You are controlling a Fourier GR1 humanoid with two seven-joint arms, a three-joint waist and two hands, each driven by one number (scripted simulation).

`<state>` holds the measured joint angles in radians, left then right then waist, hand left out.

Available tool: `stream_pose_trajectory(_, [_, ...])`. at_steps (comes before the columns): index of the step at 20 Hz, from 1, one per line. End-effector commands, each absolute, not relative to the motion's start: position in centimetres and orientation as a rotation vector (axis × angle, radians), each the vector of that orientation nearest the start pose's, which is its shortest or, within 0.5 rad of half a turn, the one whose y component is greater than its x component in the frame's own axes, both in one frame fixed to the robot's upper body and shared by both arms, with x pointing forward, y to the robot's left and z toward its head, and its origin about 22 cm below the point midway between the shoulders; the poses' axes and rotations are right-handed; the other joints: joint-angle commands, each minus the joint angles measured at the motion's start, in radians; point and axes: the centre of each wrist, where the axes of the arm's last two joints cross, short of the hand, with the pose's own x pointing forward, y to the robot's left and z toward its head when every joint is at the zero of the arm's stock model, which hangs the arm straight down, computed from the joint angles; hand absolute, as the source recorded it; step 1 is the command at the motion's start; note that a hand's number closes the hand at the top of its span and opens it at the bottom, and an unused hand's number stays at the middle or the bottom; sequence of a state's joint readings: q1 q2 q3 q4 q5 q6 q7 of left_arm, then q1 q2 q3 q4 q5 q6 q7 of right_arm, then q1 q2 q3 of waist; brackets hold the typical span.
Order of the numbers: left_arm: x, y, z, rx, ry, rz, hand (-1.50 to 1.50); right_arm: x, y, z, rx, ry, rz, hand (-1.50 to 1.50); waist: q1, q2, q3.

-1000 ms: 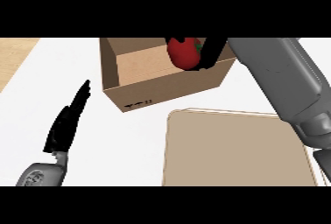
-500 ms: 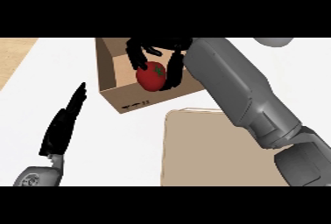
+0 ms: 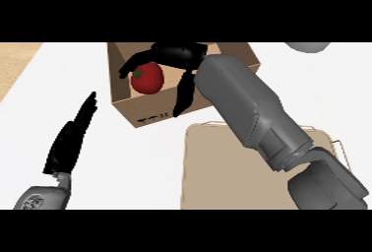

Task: Pick the tomato from the tray and place it in the cardboard box

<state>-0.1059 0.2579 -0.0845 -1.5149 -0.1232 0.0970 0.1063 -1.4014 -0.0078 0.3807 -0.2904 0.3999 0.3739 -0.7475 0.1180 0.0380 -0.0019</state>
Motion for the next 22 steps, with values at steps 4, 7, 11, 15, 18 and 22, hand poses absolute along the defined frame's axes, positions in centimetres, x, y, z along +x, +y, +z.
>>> stream_pose_trajectory(4, [26.1,26.7,2.2,0.316,-1.501,-0.299,0.0,45.4,-3.4,15.8,0.628,-1.857,1.267,-1.5,0.0,0.001,0.001])
stream_pose_trajectory(7, [27.0,26.0,2.6,0.305,-1.517,-0.29,0.0,45.6,-3.3,16.8,0.694,-1.83,1.136,-1.5,0.005,0.008,0.0])
stream_pose_trajectory(11, [26.5,25.5,2.1,0.3,-1.523,-0.291,0.0,47.2,-7.8,18.1,0.735,-1.8,0.952,-1.5,0.013,0.018,0.001])
stream_pose_trajectory(15, [27.3,25.1,3.0,0.294,-1.539,-0.313,0.0,47.8,-9.9,19.1,0.636,-1.814,0.816,-1.5,0.022,0.029,0.001])
stream_pose_trajectory(18, [27.3,24.9,3.0,0.294,-1.553,-0.324,0.0,48.5,-13.2,21.6,0.567,-1.825,0.765,-1.5,0.037,0.039,0.0])
stream_pose_trajectory(22, [27.2,24.4,2.9,0.273,-1.567,-0.328,0.0,48.9,-16.6,22.8,0.566,-1.843,0.703,-1.5,0.06,0.054,0.002])
